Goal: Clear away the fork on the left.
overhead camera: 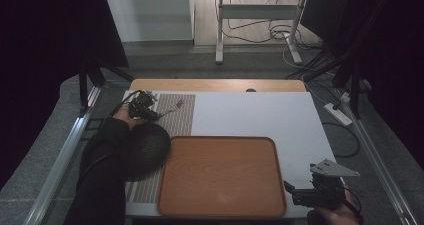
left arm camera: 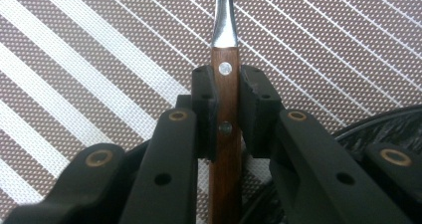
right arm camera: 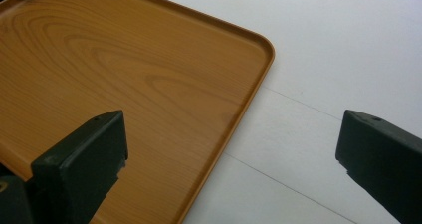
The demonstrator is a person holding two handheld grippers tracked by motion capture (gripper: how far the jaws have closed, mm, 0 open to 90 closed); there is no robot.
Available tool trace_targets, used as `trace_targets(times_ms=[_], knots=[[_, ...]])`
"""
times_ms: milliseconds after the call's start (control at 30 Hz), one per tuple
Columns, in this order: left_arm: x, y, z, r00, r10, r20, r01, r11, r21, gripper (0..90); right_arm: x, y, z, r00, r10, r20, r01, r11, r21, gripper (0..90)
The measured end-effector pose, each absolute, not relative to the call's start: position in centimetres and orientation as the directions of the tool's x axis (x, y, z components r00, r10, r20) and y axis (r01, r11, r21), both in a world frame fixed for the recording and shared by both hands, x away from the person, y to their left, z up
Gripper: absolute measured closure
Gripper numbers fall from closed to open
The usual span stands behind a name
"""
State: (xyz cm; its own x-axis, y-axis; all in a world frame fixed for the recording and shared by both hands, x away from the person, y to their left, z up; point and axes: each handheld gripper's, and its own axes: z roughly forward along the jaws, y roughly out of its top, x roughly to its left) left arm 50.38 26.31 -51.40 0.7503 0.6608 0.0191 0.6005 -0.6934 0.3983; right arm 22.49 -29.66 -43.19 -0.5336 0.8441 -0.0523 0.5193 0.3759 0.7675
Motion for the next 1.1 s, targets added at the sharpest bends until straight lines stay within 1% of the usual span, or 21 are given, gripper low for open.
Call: trace_targets(times_ms=[33, 233, 333, 400, 533, 733, 900, 1100], knots=[[50.5, 26.5, -51.4, 0.746, 0.666, 0.013, 0.606, -0.686, 0.403, 77.6, 22.5, -29.7, -43.2, -0.534, 0.844, -0.052, 0.519, 0.375, 0.768, 0.3], [50.7, 27.7, -50.5, 0.709, 0.702, 0.061, 0.624, -0.666, 0.410, 77.6, 22.5, -29.7, -43.2, -0.533, 0.844, -0.049, 0.520, 0.373, 0.768, 0.3], [50.6, 28.6, -49.6, 0.686, 0.726, 0.055, 0.637, -0.635, 0.438, 77.6, 22.5, -29.7, -43.2, -0.532, 0.845, -0.048, 0.521, 0.372, 0.768, 0.4], [50.5, 29.2, -49.0, 0.670, 0.741, 0.044, 0.648, -0.613, 0.452, 77.6, 22.5, -29.7, -43.2, -0.532, 0.845, -0.048, 0.521, 0.372, 0.768, 0.3], [50.0, 29.6, -48.2, 0.648, 0.761, -0.009, 0.675, -0.569, 0.470, 77.5, 22.5, -29.7, -43.2, -0.532, 0.845, -0.049, 0.522, 0.373, 0.767, 0.3], [48.6, 29.1, -48.4, 0.643, 0.764, -0.060, 0.690, -0.543, 0.479, 77.5, 22.5, -29.6, -43.2, -0.530, 0.846, -0.055, 0.519, 0.375, 0.768, 0.3], [47.4, 28.5, -48.8, 0.649, 0.758, -0.066, 0.692, -0.552, 0.464, 77.5, 22.5, -29.6, -43.2, -0.530, 0.846, -0.054, 0.517, 0.374, 0.770, 0.3], [45.5, 27.8, -48.5, 0.656, 0.749, -0.096, 0.688, -0.540, 0.484, 77.5, 22.4, -29.6, -43.2, -0.531, 0.846, -0.056, 0.517, 0.376, 0.770, 0.3]])
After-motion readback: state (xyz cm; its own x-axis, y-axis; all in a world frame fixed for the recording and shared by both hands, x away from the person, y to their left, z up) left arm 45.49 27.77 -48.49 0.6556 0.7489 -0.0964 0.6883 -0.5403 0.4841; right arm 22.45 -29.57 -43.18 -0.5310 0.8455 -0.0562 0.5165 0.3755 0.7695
